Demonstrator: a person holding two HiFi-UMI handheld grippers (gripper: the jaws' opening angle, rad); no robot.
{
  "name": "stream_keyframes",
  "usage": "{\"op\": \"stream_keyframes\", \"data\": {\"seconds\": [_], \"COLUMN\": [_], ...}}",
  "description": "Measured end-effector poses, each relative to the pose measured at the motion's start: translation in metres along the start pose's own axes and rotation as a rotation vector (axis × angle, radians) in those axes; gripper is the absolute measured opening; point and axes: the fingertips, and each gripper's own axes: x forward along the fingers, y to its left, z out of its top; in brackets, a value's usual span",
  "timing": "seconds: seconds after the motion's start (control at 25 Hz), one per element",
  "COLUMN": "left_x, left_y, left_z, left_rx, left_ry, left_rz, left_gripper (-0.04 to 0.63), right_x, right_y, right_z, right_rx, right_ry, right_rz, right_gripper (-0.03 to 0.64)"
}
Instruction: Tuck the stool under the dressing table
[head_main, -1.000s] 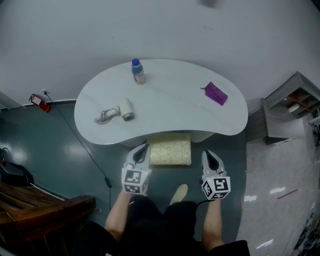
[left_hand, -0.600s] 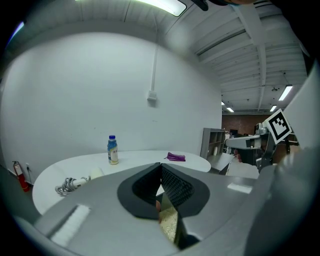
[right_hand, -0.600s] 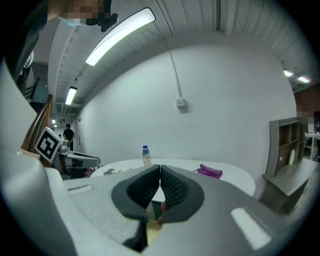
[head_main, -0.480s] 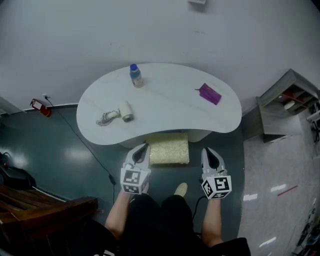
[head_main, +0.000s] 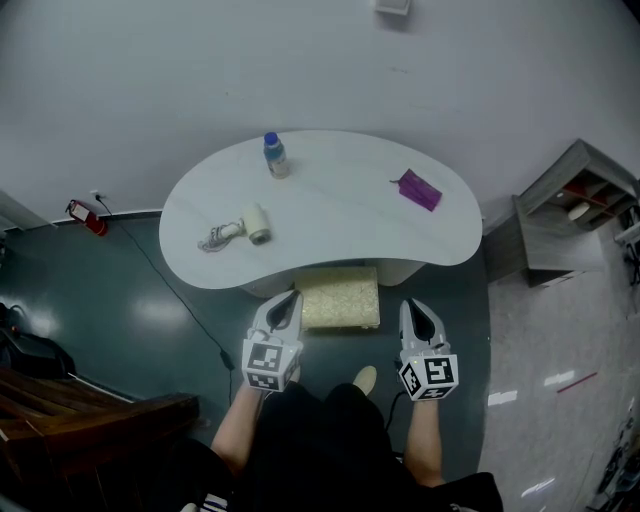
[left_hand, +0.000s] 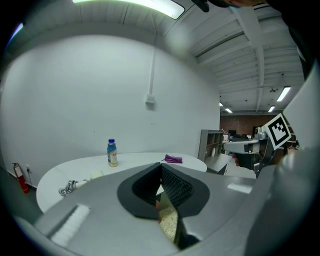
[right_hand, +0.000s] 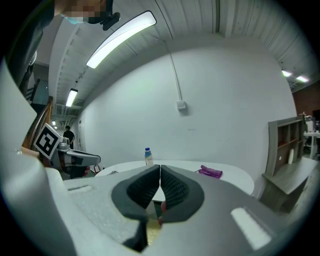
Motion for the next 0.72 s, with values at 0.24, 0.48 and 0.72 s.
{"op": "stream_keyframes", "data": {"seconds": [0.24,0.48,0.72], "left_x": [0.0048,0.0086,0.0079], "left_y": [-0.0009,-0.0038,-0.0045], "left_z": [0.0051,-0.0003,0.0026], "left_rx": [-0.003,0.0,0.0], "left_ry": [-0.006,0.01,0.006], "left_rz": [-0.007,-0.016,-0.017], "left_gripper": [0.008,0.008,0.008], "right_x": [0.0014,0.0043,0.005], "right_y": [0.0015,0.002,0.0013], "right_z": [-0.0019,-0.0054,-0.0077], "right_rx": [-0.01,-0.015,-0.014], "right_ry": [0.009,0.023,0.031], "right_rz": [0.0,0.003,-0.002], "right_gripper": [0.006,0.006,0.006]}}
